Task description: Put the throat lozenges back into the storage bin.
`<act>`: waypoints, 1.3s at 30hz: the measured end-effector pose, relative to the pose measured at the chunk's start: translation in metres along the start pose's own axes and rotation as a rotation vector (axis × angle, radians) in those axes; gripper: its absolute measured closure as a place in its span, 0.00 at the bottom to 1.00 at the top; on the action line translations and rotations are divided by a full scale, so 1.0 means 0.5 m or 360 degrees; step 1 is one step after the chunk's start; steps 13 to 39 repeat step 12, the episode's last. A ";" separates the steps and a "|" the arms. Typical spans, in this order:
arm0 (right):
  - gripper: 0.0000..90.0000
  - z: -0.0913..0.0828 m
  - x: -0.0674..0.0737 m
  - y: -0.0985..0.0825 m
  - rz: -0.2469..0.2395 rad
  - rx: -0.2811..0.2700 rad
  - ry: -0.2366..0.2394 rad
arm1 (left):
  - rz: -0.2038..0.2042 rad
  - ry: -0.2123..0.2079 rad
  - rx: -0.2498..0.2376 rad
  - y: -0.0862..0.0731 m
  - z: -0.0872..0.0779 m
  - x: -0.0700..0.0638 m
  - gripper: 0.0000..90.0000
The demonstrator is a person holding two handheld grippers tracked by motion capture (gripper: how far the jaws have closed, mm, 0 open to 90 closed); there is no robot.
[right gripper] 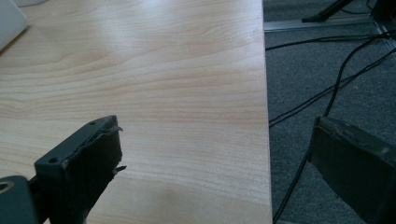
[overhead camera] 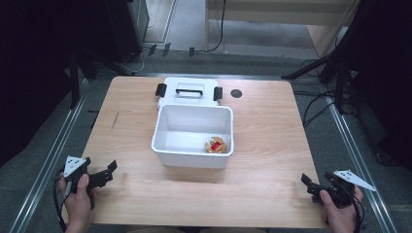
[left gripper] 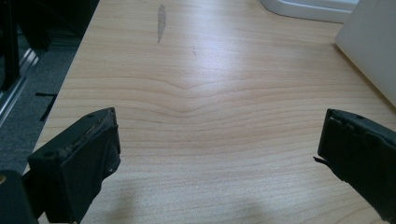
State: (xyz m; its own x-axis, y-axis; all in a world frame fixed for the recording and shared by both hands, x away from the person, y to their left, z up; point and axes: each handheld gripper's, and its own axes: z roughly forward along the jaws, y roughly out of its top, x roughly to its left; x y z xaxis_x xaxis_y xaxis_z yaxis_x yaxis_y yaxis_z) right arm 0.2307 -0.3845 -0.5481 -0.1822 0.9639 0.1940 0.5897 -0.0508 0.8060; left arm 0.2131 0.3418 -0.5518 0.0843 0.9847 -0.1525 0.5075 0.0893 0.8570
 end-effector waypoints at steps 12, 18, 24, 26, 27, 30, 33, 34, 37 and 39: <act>0.03 0.007 0.008 0.001 -0.0043 0.0076 -0.0045 | -0.0003 -0.0002 0.0005 0.000 0.001 0.000 0.00; 0.03 0.007 0.008 0.001 -0.0043 0.0076 -0.0045 | -0.0003 -0.0002 0.0005 0.000 0.001 0.000 0.00; 0.03 0.007 0.008 0.001 -0.0043 0.0076 -0.0045 | -0.0003 -0.0002 0.0005 0.000 0.001 0.000 0.00; 0.03 0.007 0.008 0.001 -0.0043 0.0076 -0.0045 | -0.0003 -0.0002 0.0005 0.000 0.001 0.000 0.00; 0.03 0.007 0.008 0.001 -0.0043 0.0076 -0.0045 | -0.0003 -0.0002 0.0005 0.000 0.001 0.000 0.00; 0.03 0.007 0.008 0.001 -0.0043 0.0076 -0.0045 | -0.0003 -0.0002 0.0005 0.000 0.001 0.000 0.00; 0.03 0.007 0.008 0.001 -0.0043 0.0076 -0.0045 | -0.0003 -0.0002 0.0005 0.000 0.001 0.000 0.00; 0.03 0.007 0.008 0.001 -0.0043 0.0076 -0.0045 | -0.0003 -0.0002 0.0005 0.000 0.001 0.000 0.00; 0.03 0.007 0.008 0.001 -0.0043 0.0076 -0.0045 | -0.0003 -0.0002 0.0005 0.000 0.001 0.000 0.00; 0.03 0.007 0.008 0.001 -0.0043 0.0076 -0.0045 | -0.0003 -0.0002 0.0005 0.000 0.001 0.000 0.00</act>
